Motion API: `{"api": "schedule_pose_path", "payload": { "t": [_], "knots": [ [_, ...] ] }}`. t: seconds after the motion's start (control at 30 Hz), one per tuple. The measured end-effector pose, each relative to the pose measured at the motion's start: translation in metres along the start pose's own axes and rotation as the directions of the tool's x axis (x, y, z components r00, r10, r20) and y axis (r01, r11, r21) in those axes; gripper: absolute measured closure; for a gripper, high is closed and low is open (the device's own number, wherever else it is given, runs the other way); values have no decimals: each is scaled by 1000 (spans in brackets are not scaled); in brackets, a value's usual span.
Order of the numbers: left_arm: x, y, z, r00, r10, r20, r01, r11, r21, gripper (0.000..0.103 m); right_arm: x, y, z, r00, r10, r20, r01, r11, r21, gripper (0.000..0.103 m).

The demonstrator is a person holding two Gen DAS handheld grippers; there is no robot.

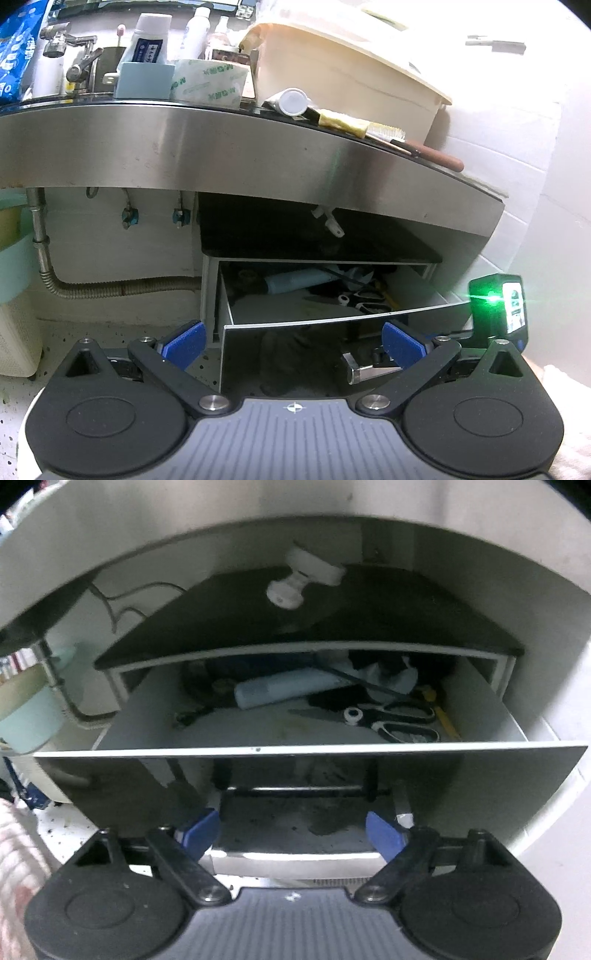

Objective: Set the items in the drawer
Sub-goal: 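Pull the drawer handle outward with the right gripper to open it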

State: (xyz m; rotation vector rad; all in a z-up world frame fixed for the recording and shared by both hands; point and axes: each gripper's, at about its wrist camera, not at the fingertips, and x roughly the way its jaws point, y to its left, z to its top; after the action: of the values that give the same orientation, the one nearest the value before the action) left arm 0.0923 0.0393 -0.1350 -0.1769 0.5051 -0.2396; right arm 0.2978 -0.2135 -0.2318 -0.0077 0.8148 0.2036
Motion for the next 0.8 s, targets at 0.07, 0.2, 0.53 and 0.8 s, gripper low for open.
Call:
{"api": "schedule_pose_path", "payload": {
  "t": [0.07,0.2,0.53,0.8],
  "knots": [
    [-1,3,0,1000,5,-1,-5,1000,-11,0,8,2,0,1000,-10,-18,10,1000,12,17],
    [0,6,0,1000,11,-8,-12,1000,-27,0,14,6,0,999,-37,-29,37,999,-8,15],
    [2,0,0,1000,13,-12,-13,1000,-1,0,20,13,-9,997,-74,0,74,997,-31,11],
    [3,5,3,999,-1,-33,0,1000,-14,0,19,15,-10,996,-84,2,84,996,-26,11]
  ]
}}
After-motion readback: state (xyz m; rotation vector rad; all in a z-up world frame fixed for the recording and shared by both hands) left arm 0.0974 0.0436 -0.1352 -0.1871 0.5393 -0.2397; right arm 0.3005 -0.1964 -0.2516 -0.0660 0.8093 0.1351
